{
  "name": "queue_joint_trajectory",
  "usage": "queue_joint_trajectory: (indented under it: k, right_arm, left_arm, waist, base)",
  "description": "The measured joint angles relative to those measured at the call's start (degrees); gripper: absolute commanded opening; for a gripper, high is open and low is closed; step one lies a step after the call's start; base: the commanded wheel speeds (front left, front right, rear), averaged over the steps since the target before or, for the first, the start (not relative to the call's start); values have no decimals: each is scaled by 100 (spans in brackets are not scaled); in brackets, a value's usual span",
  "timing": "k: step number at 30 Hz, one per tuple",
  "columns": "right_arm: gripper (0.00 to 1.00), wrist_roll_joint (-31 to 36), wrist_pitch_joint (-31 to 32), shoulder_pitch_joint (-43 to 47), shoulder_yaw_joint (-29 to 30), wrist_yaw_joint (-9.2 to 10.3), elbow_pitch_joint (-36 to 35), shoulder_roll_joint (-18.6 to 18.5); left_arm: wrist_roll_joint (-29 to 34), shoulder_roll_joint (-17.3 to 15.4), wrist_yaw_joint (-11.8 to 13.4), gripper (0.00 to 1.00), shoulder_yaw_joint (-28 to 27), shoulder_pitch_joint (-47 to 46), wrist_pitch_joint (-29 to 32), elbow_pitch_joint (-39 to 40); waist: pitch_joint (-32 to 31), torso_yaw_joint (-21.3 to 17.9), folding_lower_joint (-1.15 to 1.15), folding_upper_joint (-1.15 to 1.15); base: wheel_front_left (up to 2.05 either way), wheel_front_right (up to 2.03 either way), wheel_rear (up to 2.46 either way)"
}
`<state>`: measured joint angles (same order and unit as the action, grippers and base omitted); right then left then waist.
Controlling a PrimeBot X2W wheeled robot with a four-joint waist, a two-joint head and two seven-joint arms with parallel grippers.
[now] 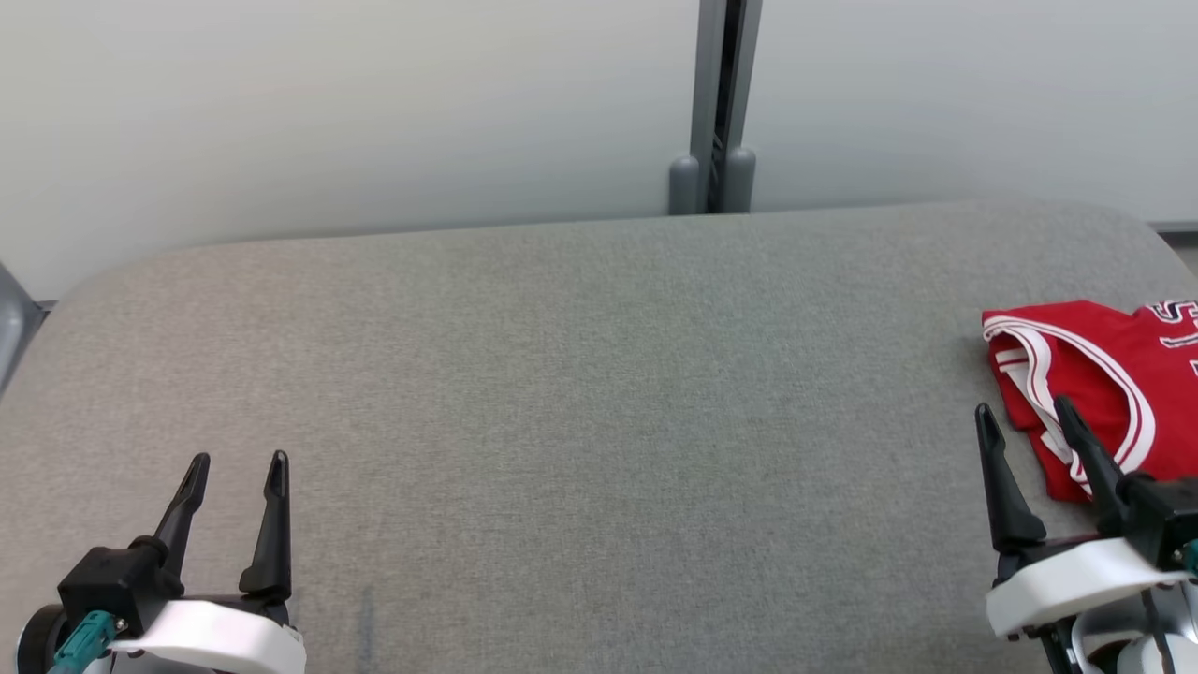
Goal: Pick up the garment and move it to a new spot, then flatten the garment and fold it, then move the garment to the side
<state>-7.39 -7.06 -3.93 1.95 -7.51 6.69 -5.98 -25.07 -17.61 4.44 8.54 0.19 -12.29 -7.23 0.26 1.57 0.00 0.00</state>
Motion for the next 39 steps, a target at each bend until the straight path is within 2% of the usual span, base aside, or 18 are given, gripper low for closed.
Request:
queue_joint_trajectory:
  k: [6,16,39]
  right_arm:
    - [100,-58,124,305,25,0,-135,47]
    - [100,-76,250,831,227,1,-465,83]
    - [100,-114,352,985,179,1,-676,175]
  left_arm:
    - [1,-22,66,100,34,179,75,123]
    - [-57,-66,115,100,59,442,154,194]
    - [-138,-138,193,100,122,556,294,294]
  waist:
    - [-202,112,0,0]
    - [-358,10,0,0]
    - [-366,28,0,0]
  base:
    - [0,0,0]
    - [0,0,0]
    - [0,0,0]
